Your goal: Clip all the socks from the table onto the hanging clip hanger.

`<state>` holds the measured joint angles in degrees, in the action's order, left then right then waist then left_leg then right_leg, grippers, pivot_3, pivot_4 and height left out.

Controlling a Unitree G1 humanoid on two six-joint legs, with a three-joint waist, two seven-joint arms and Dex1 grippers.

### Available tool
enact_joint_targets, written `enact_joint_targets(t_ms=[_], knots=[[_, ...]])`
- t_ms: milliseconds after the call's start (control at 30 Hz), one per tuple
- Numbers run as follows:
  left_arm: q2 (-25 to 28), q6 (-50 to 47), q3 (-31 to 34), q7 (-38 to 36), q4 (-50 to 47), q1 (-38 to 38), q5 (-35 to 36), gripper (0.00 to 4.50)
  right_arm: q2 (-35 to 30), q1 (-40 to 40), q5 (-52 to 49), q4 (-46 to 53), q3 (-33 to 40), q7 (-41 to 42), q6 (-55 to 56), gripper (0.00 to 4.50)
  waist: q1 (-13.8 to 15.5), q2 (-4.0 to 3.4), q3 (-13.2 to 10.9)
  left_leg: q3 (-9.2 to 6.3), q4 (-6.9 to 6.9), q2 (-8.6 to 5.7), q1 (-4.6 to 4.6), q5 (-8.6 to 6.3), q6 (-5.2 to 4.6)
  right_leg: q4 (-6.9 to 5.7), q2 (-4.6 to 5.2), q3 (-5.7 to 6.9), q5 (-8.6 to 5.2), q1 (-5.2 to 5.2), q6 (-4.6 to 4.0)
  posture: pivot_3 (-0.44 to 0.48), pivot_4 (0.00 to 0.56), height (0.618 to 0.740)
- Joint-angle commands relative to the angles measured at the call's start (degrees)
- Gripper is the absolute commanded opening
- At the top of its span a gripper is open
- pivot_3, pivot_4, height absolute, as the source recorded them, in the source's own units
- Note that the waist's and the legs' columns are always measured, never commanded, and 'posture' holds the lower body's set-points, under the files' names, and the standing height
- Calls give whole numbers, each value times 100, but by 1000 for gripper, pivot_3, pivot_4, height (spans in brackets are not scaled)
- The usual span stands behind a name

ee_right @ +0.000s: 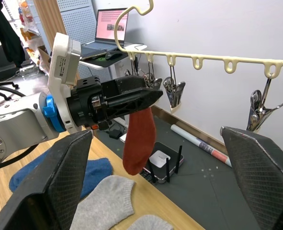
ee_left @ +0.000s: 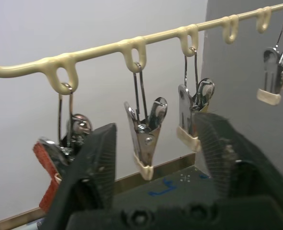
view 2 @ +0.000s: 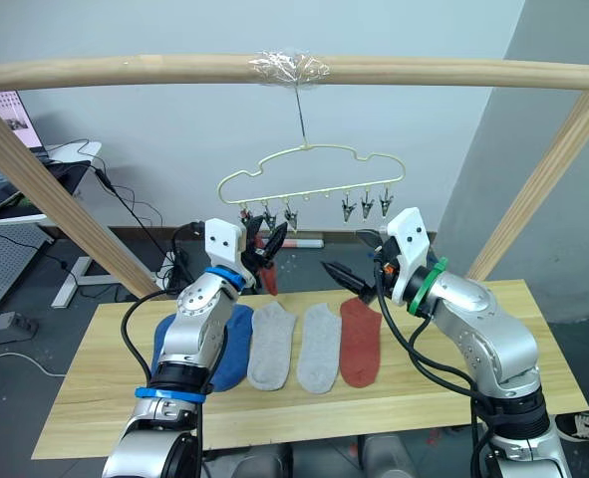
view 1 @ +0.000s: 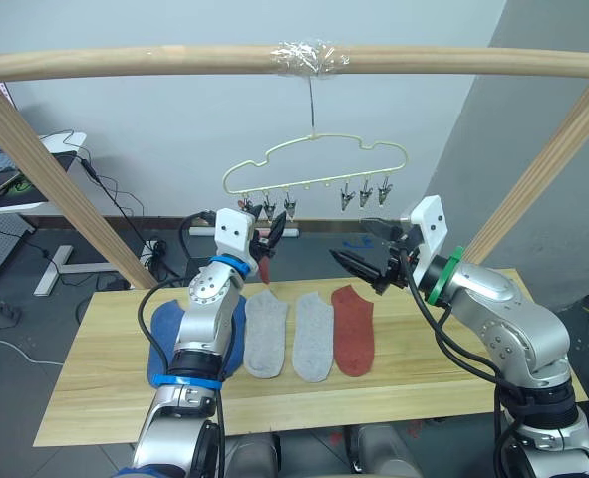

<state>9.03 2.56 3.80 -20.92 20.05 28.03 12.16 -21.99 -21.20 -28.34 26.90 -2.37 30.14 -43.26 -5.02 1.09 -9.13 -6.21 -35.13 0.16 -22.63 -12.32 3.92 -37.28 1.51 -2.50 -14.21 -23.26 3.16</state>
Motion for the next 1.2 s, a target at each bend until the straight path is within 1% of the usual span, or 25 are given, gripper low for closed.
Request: enact_joint_targets(t_ms=[33,300,433,533,567,1200], knots=[[18,154,34,93,-232,43,-93,2713,-9,-116,-105,185,34,51,101,4500,0,0,0,0,0,0,0,0,0,0,0,0,0,0,0,-122,136,740],[-12,279,46,193,-149,144,-163,2713,-13,-135,-105,203,13,72,118,4500,0,0,0,0,-3,0,0,0,0,-3,0,0,0,0,0,-122,136,740],[-9,355,12,271,-140,114,-275,2713,-166,-171,36,223,-116,214,252,4500,0,0,0,0,-3,0,1,0,0,-5,0,0,0,0,0,-122,136,740],[-24,361,14,292,-146,106,-293,2158,-164,-193,14,210,-122,196,278,4500,0,0,0,0,-4,0,2,0,0,-6,0,0,0,0,0,-126,137,740],[-32,355,15,308,-146,110,-293,1901,-159,-201,11,206,-126,189,286,4500,-1,0,0,0,-4,0,2,0,0,-6,0,0,0,0,0,-126,137,740],[-164,549,-34,500,73,269,-469,1901,-131,-198,-15,201,-110,130,266,4500,-2,0,0,0,-24,0,3,0,0,-30,-2,-1,0,0,0,-136,138,740]])
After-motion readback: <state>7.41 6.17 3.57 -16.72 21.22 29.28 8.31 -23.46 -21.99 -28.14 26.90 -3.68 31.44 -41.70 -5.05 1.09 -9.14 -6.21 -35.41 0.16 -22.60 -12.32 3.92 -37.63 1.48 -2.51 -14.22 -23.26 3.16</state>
